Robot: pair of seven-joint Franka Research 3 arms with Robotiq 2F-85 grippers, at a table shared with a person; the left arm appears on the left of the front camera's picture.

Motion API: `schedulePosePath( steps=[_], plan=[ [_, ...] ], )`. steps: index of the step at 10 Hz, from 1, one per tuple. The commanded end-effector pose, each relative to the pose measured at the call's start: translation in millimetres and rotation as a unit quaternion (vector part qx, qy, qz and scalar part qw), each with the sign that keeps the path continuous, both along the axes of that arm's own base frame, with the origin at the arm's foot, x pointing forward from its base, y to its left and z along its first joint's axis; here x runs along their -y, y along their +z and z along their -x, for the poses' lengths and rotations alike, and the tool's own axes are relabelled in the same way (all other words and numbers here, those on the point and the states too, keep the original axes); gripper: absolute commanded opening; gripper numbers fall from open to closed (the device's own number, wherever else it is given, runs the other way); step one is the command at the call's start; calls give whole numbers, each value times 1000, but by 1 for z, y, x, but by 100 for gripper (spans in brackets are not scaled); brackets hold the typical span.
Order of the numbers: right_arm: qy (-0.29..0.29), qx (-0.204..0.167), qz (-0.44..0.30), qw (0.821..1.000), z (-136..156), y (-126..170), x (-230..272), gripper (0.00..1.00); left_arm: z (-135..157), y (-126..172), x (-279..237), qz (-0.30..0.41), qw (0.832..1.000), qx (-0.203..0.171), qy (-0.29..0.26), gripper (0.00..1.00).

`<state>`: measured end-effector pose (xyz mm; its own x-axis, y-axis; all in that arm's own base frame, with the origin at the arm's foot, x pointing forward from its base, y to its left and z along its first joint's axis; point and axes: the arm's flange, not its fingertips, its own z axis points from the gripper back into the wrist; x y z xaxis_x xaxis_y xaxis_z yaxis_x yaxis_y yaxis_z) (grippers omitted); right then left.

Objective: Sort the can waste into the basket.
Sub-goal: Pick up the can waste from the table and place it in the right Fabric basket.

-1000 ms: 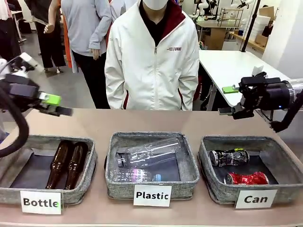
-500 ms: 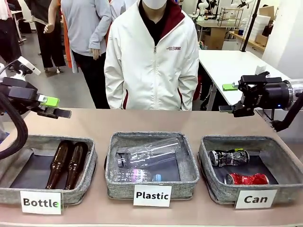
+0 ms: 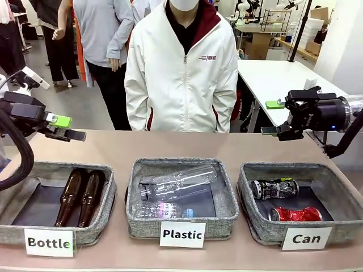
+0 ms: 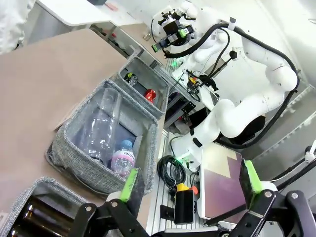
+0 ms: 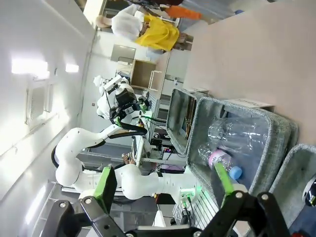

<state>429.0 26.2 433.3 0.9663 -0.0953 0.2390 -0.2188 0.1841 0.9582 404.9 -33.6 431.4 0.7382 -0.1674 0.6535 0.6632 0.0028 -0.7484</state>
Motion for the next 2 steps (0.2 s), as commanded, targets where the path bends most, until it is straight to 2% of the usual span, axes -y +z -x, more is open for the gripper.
schedulePosePath(
  steps=[1, 2],
  plan=[
    [2, 1, -1, 1000, 0, 1, 1, 100, 0, 3, -1, 1, 1000, 1, 0, 100],
    [2, 1, -1, 1000, 0, 1, 1, 100, 0, 3, -1, 1, 1000, 1, 0, 100]
  ],
)
